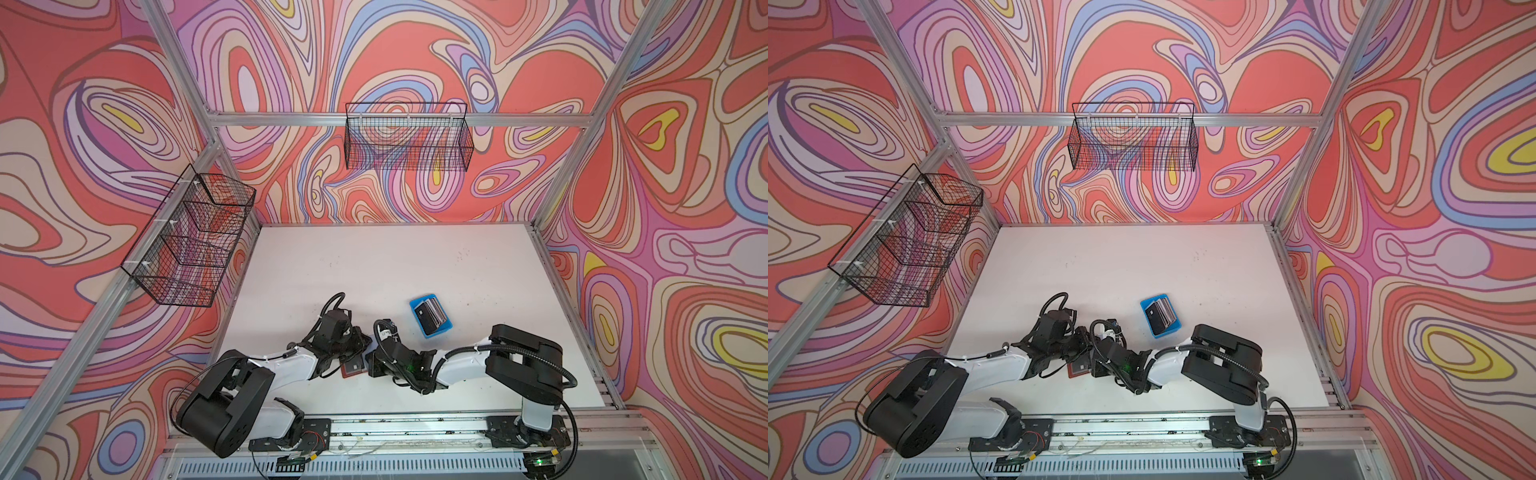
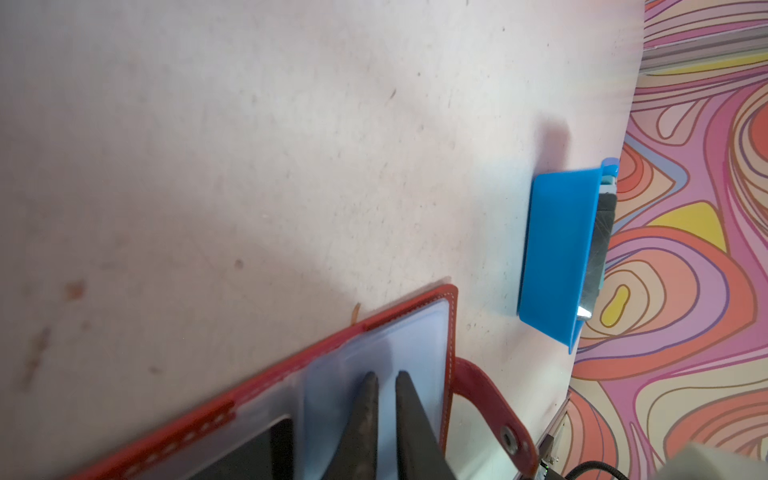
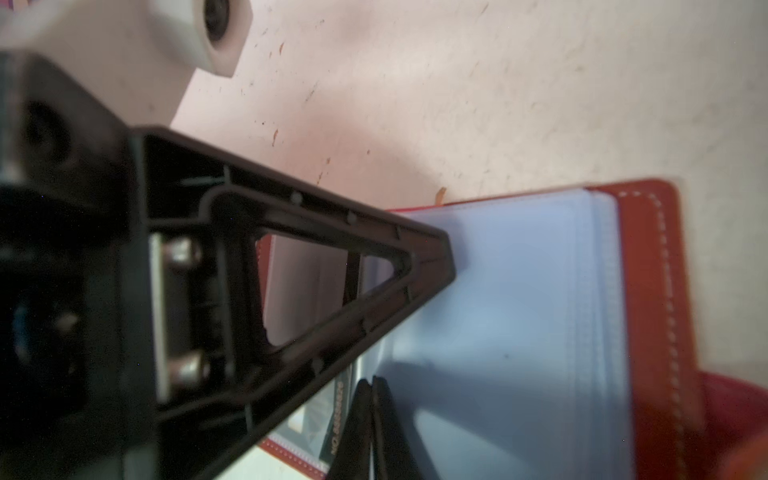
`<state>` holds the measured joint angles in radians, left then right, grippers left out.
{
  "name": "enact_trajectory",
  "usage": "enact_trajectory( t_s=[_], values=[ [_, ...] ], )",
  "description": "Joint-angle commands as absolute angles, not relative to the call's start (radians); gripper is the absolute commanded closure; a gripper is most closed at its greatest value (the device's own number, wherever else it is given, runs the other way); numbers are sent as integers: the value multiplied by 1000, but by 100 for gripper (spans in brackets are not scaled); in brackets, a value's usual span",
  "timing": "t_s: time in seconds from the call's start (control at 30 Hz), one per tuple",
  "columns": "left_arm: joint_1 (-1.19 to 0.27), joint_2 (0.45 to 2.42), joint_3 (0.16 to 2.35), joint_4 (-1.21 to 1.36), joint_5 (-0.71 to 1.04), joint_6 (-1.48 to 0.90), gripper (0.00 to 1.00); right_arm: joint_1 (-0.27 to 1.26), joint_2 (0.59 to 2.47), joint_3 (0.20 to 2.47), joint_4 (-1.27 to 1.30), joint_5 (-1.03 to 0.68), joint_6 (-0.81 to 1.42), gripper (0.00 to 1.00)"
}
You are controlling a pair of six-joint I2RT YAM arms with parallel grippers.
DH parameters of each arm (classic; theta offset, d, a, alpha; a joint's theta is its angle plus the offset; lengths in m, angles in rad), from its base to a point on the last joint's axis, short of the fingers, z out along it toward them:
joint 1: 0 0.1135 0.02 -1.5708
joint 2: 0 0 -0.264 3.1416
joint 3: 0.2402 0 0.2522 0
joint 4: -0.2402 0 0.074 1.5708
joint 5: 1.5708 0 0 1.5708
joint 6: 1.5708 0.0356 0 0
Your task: Put the credit cards into the card holder
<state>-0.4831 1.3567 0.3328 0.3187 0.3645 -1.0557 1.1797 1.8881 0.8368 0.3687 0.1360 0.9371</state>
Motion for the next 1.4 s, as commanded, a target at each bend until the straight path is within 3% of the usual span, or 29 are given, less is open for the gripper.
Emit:
enact_trajectory(
  t_s=[0.0,0.17,0.57,1.0,1.23,1.37],
  values=[
    [-480,1358,314,225,302,-1070,88,1189,1885,818,361,127,941,98],
    [-479,1327,308,163,273,-1036,87,1189,1780,816,228,232,934,89],
    [-479,1327,285,175,275,-1009,88,1187,1736,808,64,358,1031,87],
    [-479,1302,281,151,268,-995,88,1187,1817,865,24,341,1021,85],
    [-479,1277,288,129,270,-991,88,1187,1817,870,41,322,1008,89],
    [-479,1259,308,103,276,-983,87,1187,1797,867,42,323,998,86]
  ],
)
